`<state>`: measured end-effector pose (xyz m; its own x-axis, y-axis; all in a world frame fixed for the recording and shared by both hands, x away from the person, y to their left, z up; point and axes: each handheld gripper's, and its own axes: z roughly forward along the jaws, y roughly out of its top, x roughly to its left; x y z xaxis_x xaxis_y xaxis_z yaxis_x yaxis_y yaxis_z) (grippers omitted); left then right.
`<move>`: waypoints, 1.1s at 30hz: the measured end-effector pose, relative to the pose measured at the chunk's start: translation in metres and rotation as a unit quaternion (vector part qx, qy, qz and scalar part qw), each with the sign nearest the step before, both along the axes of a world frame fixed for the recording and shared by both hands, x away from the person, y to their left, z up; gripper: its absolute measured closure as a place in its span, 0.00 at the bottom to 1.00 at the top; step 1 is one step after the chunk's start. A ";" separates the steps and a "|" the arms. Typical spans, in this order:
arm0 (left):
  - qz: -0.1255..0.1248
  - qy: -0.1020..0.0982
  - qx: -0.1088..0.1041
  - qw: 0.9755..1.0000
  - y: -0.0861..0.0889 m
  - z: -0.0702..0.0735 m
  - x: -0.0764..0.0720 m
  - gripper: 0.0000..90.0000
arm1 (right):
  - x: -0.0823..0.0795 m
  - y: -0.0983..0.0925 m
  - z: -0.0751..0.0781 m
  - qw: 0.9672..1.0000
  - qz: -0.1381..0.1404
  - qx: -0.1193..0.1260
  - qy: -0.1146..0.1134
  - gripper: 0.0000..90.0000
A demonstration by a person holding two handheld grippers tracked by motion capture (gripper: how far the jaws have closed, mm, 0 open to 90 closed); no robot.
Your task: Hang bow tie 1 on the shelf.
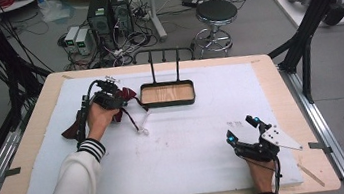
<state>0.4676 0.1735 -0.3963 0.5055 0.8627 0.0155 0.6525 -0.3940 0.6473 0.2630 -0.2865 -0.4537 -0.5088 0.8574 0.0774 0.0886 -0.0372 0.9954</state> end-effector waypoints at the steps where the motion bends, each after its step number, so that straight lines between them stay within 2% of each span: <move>1: 0.000 -0.006 -0.006 1.000 0.001 0.001 -0.001 0.83 | 0.001 -0.001 0.000 1.000 -0.001 -0.003 -0.004 0.11; 5: -0.003 -0.022 -0.019 1.000 0.002 0.003 -0.003 0.83 | 0.000 0.000 0.000 1.000 0.000 -0.001 0.000 0.11; 7: -0.001 -0.038 -0.035 0.999 0.004 0.007 -0.005 0.83 | 0.000 0.000 0.000 1.000 0.000 -0.002 -0.001 0.11; 8: -0.001 -0.038 -0.035 0.999 0.004 0.007 -0.005 0.83 | 0.000 0.000 0.000 1.000 0.000 -0.002 -0.001 0.11; 9: 0.000 -0.053 -0.044 0.998 0.005 0.009 -0.007 0.83 | 0.000 0.000 0.000 1.000 -0.001 -0.001 -0.001 0.11; 14: 0.008 -0.075 -0.054 0.996 0.007 0.015 -0.010 0.83 | 0.000 0.000 0.000 1.000 -0.001 -0.002 -0.002 0.11; 17: 0.005 -0.094 -0.063 0.994 0.008 0.019 -0.013 0.83 | 0.000 0.000 0.000 1.000 0.000 -0.001 -0.001 0.11; 21: 0.001 -0.123 -0.083 0.989 0.009 0.024 -0.017 0.83 | 0.000 0.000 0.000 1.000 -0.001 -0.001 0.000 0.11; 22: 0.001 -0.123 -0.083 0.989 0.009 0.024 -0.017 0.83 | 0.000 0.000 0.000 1.000 -0.001 -0.001 0.000 0.11; 23: 0.005 -0.134 -0.091 0.987 0.010 0.027 -0.019 0.83 | 0.000 0.000 0.000 1.000 -0.001 -0.001 -0.001 0.11; 25: 0.013 -0.137 -0.119 0.983 0.011 0.030 -0.019 0.83 | 0.000 0.000 0.000 1.000 -0.001 -0.002 -0.001 0.11; 33: 0.012 -0.163 -0.120 0.979 0.011 0.041 -0.023 0.84 | 0.000 0.000 0.000 1.000 -0.001 -0.003 -0.001 0.11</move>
<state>0.4448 0.1844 -0.3557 0.4867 0.8730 -0.0322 0.4026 -0.1915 0.8951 0.2633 -0.2865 -0.4536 -0.5075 0.8586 0.0719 0.0865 -0.0323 0.9957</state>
